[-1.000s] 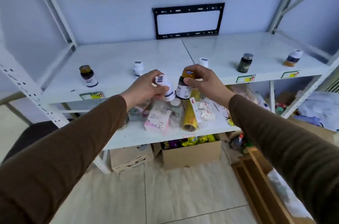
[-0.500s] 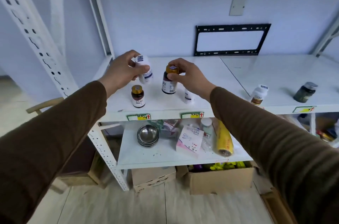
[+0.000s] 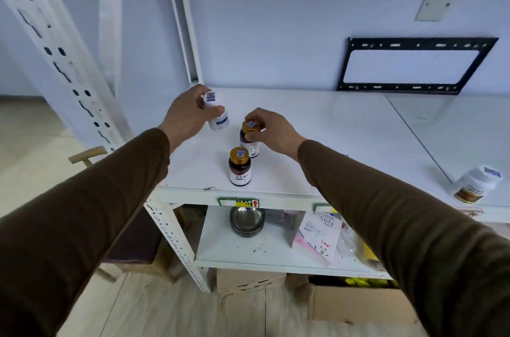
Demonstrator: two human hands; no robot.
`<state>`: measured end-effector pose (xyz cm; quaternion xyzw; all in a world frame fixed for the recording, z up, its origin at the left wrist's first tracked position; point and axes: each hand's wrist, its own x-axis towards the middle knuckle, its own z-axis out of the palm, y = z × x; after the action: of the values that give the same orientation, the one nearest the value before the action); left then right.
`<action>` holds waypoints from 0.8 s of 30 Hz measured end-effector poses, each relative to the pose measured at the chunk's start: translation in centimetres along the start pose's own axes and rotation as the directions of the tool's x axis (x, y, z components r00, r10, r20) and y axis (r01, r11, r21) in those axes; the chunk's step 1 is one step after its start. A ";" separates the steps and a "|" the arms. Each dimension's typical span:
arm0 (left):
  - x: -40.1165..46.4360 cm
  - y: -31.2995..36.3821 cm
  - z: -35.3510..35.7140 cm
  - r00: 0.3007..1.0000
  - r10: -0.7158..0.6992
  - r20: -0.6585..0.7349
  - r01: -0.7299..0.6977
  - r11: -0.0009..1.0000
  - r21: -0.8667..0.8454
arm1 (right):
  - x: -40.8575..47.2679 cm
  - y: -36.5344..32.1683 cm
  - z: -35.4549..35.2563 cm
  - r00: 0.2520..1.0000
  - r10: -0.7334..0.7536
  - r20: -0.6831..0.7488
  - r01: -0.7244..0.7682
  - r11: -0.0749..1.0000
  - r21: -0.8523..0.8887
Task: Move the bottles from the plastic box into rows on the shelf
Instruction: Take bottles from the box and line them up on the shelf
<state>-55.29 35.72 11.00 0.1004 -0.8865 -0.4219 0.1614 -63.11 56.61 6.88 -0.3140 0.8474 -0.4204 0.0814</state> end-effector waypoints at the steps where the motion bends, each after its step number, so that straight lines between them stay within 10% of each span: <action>1: 0.4 -0.4 0.0 1.000 -0.005 0.001 0.005 1.000 -0.004 | 0.4 0.1 0.4 1.000 0.011 0.011 -0.011 1.000 -0.009; 15: 3.3 -0.2 -0.6 0.995 0.074 0.067 -0.071 0.996 -0.048 | 1.0 0.1 2.3 0.993 0.104 0.054 -0.103 0.995 -0.011; 24: 4.4 5.3 4.9 0.964 0.206 0.168 -0.181 0.972 -0.151 | -4.3 -0.6 -6.4 0.974 0.110 -0.198 -0.144 0.975 -0.168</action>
<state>-61.39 41.18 13.08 -0.0369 -0.8727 -0.4701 0.1266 -62.01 63.14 10.91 -0.2242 0.9043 -0.3633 -0.0007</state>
